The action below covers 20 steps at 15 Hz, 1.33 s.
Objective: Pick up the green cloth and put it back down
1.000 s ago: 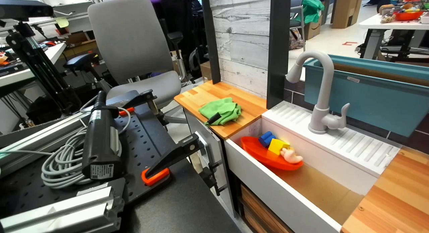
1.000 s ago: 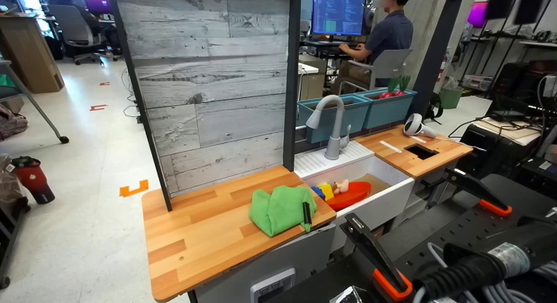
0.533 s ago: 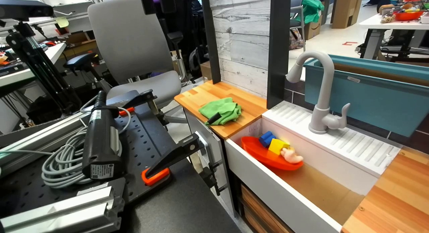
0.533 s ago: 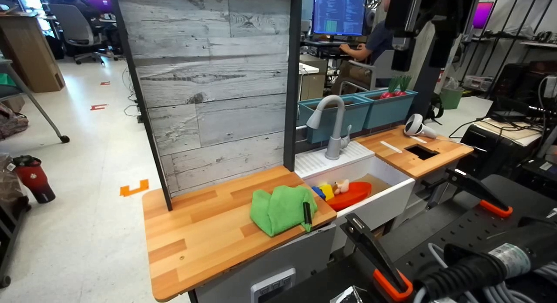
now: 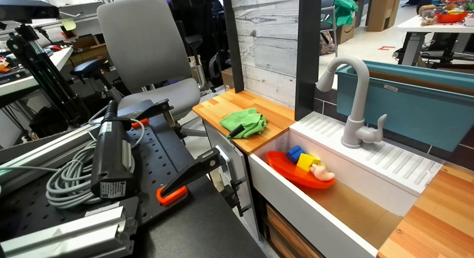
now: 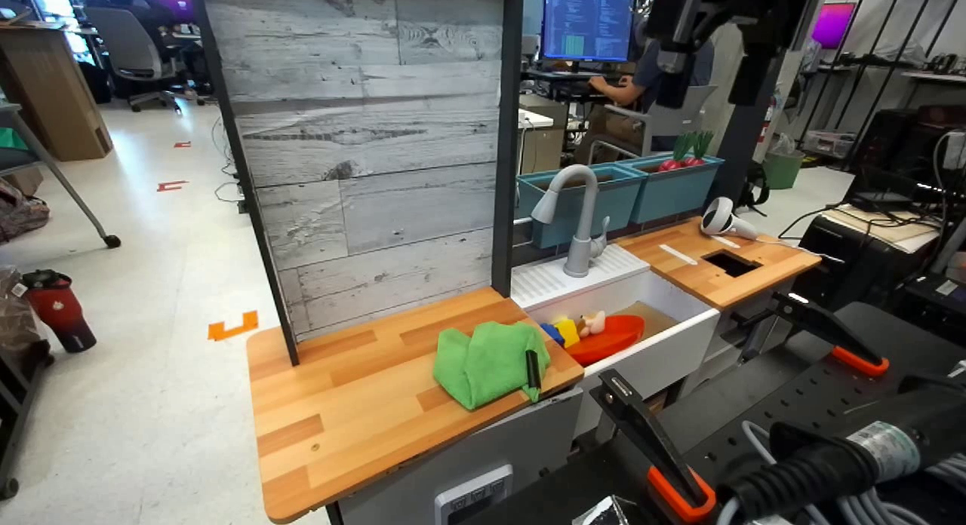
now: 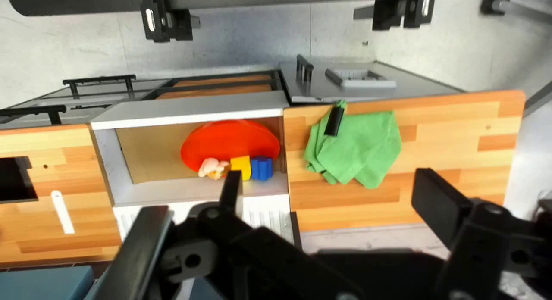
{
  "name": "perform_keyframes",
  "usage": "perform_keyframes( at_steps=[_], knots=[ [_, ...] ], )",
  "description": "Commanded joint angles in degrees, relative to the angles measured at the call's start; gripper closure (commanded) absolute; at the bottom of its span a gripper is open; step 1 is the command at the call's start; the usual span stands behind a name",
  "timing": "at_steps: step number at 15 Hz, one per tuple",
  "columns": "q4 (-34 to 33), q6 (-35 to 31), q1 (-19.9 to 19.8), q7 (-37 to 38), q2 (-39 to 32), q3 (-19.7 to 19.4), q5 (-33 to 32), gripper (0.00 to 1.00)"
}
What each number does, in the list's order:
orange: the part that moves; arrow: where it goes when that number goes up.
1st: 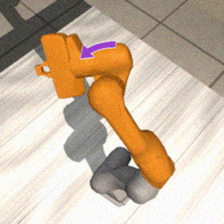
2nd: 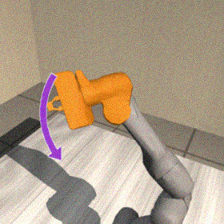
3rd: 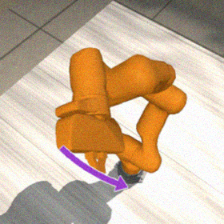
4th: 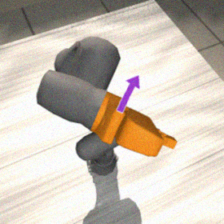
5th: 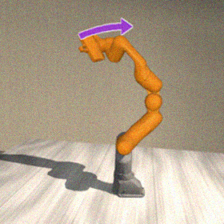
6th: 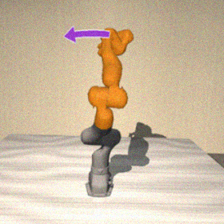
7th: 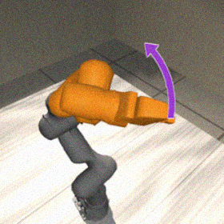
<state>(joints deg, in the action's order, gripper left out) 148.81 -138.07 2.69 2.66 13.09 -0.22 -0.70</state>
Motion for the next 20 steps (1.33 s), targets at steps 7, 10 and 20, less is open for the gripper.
perform_keyframes(
  at_steps=[7, 10, 20],
  knots=[
    [-5.91, -17.25, 0.27, 18.41, -23.17, 1.63, -2.65, 0.0],
    [-10.38, -17.76, 1.97, 20.13, -31.24, 0.45, -2.0, 0.0],
    [-27.15, -15.55, 7.95, 24.23, -53.59, -2.67, 0.93, 0.0]
  ],
)
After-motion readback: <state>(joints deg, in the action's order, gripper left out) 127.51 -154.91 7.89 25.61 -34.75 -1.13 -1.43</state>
